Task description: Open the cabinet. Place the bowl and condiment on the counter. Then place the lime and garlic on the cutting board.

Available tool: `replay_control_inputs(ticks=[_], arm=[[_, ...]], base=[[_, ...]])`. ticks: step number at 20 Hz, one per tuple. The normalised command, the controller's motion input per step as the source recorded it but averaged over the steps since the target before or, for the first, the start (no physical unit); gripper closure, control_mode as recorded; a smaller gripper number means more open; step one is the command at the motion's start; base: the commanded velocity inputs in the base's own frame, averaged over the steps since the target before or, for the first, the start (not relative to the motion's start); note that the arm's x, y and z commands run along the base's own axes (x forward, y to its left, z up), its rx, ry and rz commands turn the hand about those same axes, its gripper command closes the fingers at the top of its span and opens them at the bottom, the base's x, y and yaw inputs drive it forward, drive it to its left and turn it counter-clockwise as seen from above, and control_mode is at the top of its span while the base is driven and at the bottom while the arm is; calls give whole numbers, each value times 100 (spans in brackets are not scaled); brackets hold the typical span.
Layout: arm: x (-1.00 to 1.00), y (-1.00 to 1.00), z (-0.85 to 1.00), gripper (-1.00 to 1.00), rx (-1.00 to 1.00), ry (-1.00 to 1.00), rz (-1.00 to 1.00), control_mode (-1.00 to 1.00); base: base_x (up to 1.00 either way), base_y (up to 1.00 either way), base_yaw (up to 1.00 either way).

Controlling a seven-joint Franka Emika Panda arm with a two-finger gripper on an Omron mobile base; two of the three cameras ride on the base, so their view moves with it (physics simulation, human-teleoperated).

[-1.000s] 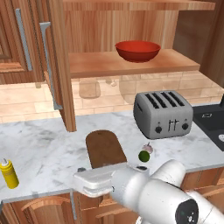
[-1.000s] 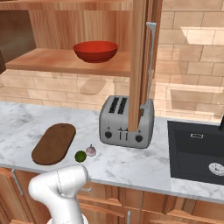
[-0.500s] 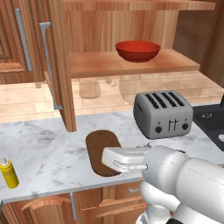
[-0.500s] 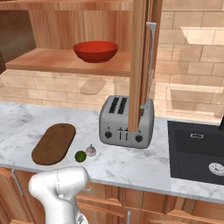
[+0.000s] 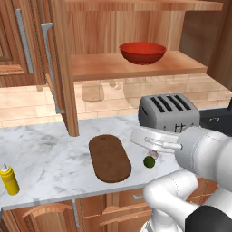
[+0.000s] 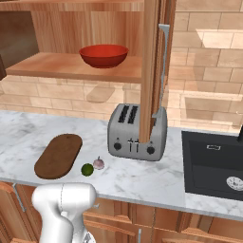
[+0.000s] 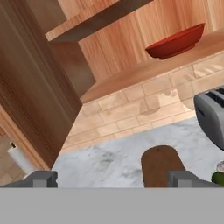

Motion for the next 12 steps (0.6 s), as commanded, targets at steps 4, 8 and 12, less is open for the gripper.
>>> replay_control_inputs(ticks=[4,8,12], arm=[[0,-48,28,-100,6,0,0,-100],[0,-45,22,-100,7,0,0,-100],[0,-33,17,-100,3,0,0,-100]], base=[[0,0,0],[0,0,0],[0,0,0]])
